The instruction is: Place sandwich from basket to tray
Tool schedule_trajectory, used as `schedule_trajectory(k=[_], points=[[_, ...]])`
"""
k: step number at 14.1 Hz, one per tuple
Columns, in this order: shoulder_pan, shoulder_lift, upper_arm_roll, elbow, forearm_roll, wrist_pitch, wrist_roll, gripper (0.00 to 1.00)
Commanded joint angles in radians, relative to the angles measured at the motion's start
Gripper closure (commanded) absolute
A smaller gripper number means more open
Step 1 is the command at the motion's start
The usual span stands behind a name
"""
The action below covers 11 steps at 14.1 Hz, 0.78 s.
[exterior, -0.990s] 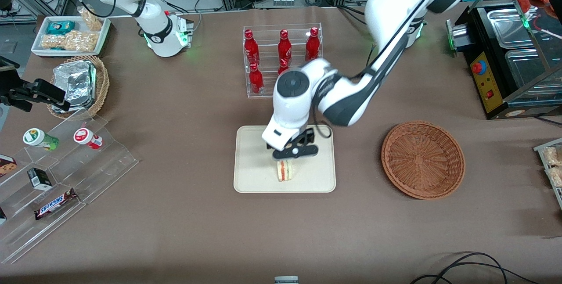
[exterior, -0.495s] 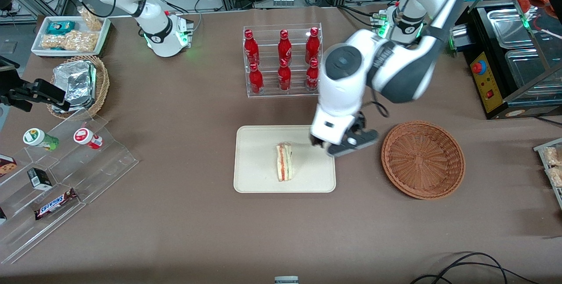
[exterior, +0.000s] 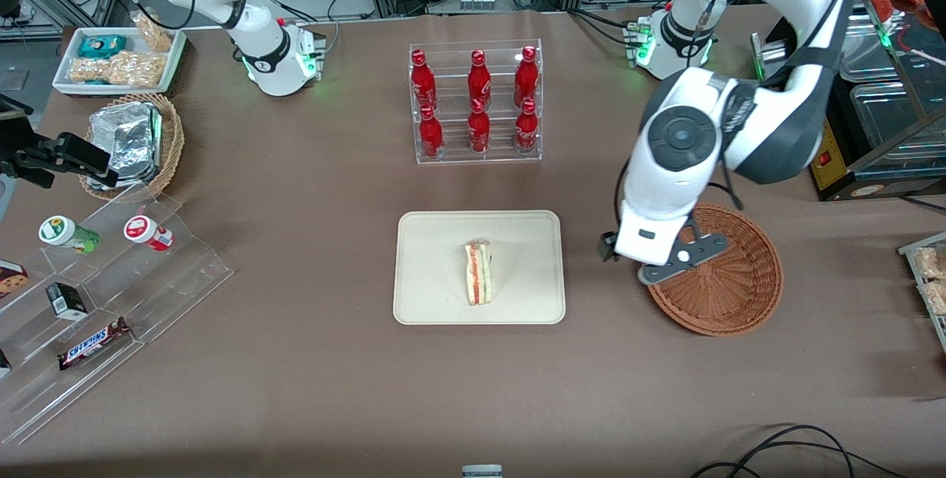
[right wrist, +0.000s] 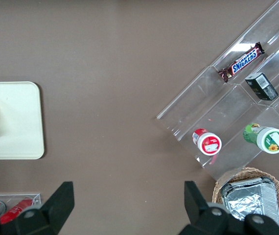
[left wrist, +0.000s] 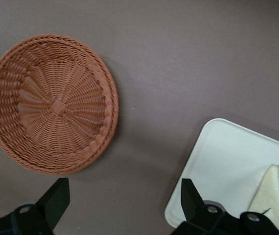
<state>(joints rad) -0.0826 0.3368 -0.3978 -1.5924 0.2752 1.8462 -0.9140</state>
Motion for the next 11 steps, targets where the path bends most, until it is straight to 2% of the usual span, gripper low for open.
schedule_trajectory(k=[1,3,4,9,11], points=[[0.055,-0.155,0.013,-0.145,-0.088,0.007,0.145,0.00],[0.037,-0.243,0.135,-0.198,-0.207,0.004,0.332,0.00],[0.034,-0.287,0.163,-0.233,-0.234,-0.005,0.416,0.00],[-0.031,-0.395,0.368,-0.227,-0.248,-0.142,0.801,0.00],[-0.034,-0.378,0.396,-0.161,-0.246,-0.168,0.901,0.00]])
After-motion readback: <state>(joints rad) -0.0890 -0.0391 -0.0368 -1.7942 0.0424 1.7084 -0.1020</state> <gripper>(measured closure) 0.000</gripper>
